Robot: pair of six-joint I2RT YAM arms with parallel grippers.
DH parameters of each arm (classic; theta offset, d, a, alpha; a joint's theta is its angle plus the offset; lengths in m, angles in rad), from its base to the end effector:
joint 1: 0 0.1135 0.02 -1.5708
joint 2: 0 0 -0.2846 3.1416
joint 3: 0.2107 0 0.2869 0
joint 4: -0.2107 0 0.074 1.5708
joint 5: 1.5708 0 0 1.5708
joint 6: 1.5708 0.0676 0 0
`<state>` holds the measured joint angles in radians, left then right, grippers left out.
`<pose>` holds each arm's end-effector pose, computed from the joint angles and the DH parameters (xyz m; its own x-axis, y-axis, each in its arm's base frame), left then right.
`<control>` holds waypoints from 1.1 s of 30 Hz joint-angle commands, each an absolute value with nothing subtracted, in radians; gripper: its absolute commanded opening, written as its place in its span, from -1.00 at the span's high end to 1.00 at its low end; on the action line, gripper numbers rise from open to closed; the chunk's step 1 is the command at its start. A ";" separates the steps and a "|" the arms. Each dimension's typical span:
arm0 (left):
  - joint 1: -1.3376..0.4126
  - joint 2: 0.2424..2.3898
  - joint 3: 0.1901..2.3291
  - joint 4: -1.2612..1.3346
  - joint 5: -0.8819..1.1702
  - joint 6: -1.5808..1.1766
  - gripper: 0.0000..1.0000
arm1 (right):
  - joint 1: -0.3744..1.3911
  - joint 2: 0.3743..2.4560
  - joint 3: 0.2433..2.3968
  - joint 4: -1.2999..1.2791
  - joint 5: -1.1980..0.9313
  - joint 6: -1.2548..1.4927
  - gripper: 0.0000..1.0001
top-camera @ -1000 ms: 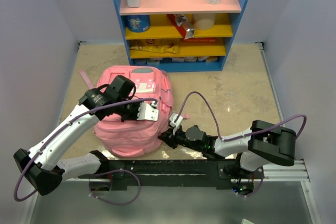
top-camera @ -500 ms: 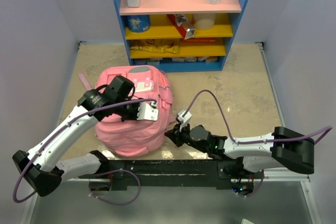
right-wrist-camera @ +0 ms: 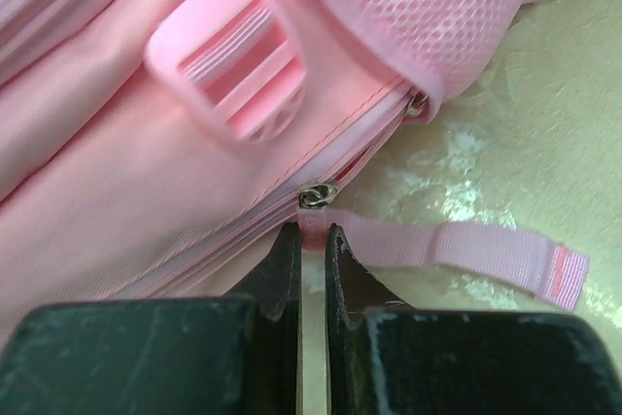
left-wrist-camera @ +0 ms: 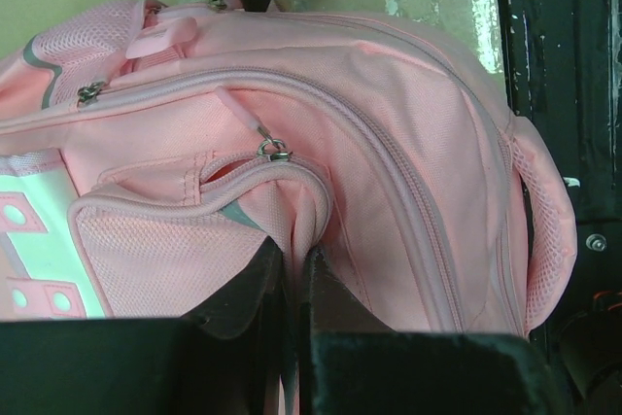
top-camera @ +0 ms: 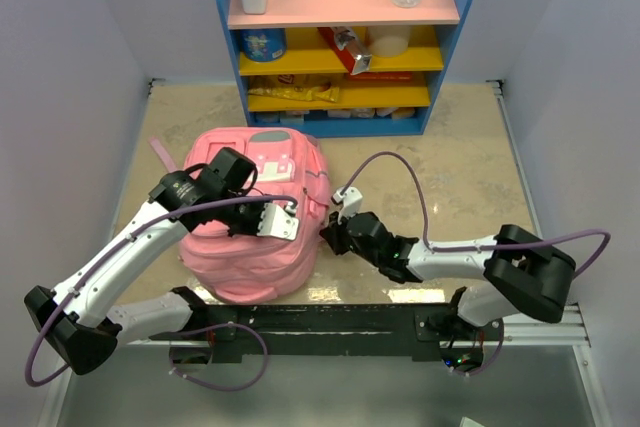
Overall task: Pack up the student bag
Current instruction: Zip the student bag at the center of the board.
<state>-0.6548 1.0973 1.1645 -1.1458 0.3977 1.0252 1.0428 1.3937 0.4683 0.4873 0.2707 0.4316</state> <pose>0.1669 -0.1612 0.3254 0.2413 0.8083 -0.5370 0.9642 -0.1372 0.2268 0.1731 0.2609 0.1466 -0.4913 -0.0423 -0.8700 -0.5558 0.7842 0.2758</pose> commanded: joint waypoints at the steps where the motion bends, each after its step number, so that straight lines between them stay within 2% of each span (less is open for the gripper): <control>1: -0.657 1.048 1.216 -1.187 0.465 1.094 1.00 | 0.985 1.463 0.563 0.483 0.293 0.370 1.00; 7: -0.657 1.042 1.221 -1.168 0.475 1.085 1.00 | 0.930 1.557 0.620 0.505 0.259 0.370 1.00; 11: -0.661 1.058 1.212 -1.073 0.505 0.999 1.00 | 0.925 1.516 0.634 0.485 0.226 0.362 0.97; 12: -0.669 1.077 1.210 -1.043 0.509 0.986 1.00 | 0.925 1.499 0.632 0.476 0.207 0.362 0.63; 14: -0.707 1.101 1.210 -0.965 0.523 0.957 1.00 | 0.925 1.428 0.629 0.419 0.222 0.373 0.30; 15: -0.728 1.130 1.210 -0.910 0.506 0.945 1.00 | 0.925 1.393 0.626 0.376 0.270 0.389 0.05; 17: -0.803 1.164 1.226 -0.864 0.492 0.924 1.00 | 0.919 1.286 0.606 0.345 0.329 0.403 -0.08; 19: -0.840 1.235 1.250 -0.799 0.468 0.888 1.00 | 0.899 1.221 0.598 0.269 0.431 0.466 -0.30; 21: -0.862 1.320 1.331 -0.766 0.454 0.865 1.00 | 0.856 1.142 0.603 0.194 0.440 0.520 -0.54; 26: -0.870 1.527 1.626 -0.819 0.394 0.828 0.96 | 0.851 1.057 0.687 0.017 0.546 0.572 -0.64; 28: -0.868 1.560 1.678 -0.888 0.350 0.799 0.67 | 0.851 1.049 0.719 -0.081 0.589 0.592 -0.65; 29: -0.868 1.568 1.695 -0.916 0.347 0.789 0.06 | 0.851 1.045 0.741 -0.110 0.603 0.597 -0.67; 31: -0.864 1.531 1.640 -0.940 0.359 0.749 -0.41 | 0.851 1.028 0.756 -0.178 0.626 0.603 -0.68; 32: -0.851 1.453 1.602 -0.915 0.370 0.729 -0.99 | 0.851 1.023 0.765 -0.198 0.649 0.607 -0.71; 33: -0.847 1.409 1.565 -0.852 0.383 0.712 -1.00 | 0.851 1.014 0.770 -0.231 0.661 0.615 -0.71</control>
